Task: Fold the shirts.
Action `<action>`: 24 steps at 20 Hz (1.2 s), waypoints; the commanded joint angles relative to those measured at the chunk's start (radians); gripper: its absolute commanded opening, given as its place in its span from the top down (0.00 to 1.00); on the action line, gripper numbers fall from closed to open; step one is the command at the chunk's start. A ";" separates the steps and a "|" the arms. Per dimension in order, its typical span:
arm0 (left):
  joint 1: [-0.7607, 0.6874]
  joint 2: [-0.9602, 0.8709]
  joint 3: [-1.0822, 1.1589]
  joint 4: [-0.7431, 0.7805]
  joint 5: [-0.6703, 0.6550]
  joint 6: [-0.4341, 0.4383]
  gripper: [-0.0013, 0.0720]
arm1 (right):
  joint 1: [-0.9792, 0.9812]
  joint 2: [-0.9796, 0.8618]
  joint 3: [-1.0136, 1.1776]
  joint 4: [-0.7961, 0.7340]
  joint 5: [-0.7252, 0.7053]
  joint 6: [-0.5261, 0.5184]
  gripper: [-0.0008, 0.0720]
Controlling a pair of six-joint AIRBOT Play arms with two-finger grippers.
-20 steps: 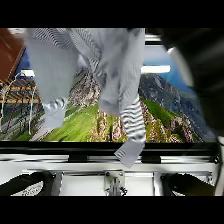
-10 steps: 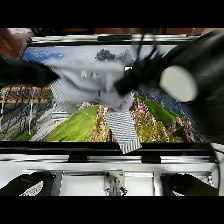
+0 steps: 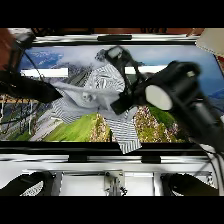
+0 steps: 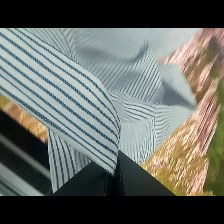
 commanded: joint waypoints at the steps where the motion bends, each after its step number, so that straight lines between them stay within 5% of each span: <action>1: -0.001 0.011 0.212 0.000 -0.098 -0.006 0.91 | 0.001 0.049 0.177 -0.110 -0.063 0.046 0.86; 5: -0.001 0.049 0.421 0.000 -0.101 -0.041 0.91 | 0.001 0.138 0.324 -0.066 -0.091 0.124 0.86; 10: -0.001 0.052 0.225 0.000 -0.153 -0.056 0.91 | 0.001 0.098 0.234 -0.026 0.293 0.137 0.86; 16: 0.000 0.006 -0.312 0.002 0.040 -0.013 0.91 | 0.000 -0.084 -0.145 0.027 0.005 0.097 0.86; 21: 0.000 -0.113 -0.400 0.010 0.100 0.007 0.89 | 0.000 -0.206 -0.151 0.077 -0.072 0.097 0.86; 22: 0.000 -0.129 -0.400 0.010 0.100 0.023 0.81 | 0.000 -0.201 -0.146 0.077 -0.076 0.097 0.86; 24: 0.000 -0.136 -0.397 0.016 0.090 0.034 0.35 | 0.000 -0.189 -0.139 0.077 -0.072 0.098 0.86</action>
